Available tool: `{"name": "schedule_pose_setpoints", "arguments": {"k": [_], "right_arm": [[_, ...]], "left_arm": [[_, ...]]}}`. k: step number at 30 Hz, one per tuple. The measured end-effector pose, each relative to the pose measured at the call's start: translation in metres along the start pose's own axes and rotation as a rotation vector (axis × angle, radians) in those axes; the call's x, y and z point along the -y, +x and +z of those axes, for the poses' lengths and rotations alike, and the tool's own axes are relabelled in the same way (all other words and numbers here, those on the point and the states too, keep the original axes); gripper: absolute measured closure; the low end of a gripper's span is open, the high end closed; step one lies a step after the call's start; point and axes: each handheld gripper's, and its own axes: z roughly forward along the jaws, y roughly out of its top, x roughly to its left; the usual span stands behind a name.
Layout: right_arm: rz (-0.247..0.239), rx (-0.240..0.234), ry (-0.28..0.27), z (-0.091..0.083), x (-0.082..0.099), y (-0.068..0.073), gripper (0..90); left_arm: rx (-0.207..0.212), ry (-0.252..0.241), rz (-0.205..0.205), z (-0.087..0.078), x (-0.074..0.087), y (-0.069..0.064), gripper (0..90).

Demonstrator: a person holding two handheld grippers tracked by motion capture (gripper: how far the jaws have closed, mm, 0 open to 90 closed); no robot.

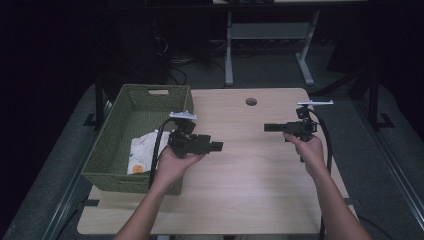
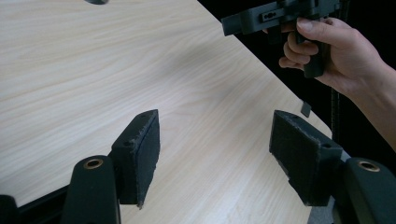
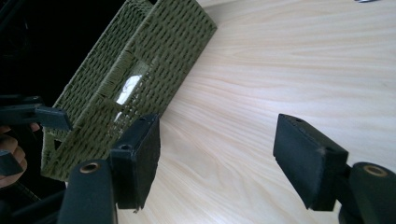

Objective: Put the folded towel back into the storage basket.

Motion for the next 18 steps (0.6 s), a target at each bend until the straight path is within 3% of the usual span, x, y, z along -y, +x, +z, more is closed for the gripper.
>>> {"name": "schedule_pose_setpoints", "arguments": {"k": [8,18], "right_arm": [[0.029,0.022,-0.014,-0.020,0.017,-0.017,30.9],[0.050,0.052,-0.015,-0.034,0.037,-0.029,30.6]], "left_arm": [[0.032,0.007,0.005,0.019,0.002,-0.013,32.3],[0.081,0.039,0.015,0.048,0.014,-0.028,31.4]]}}
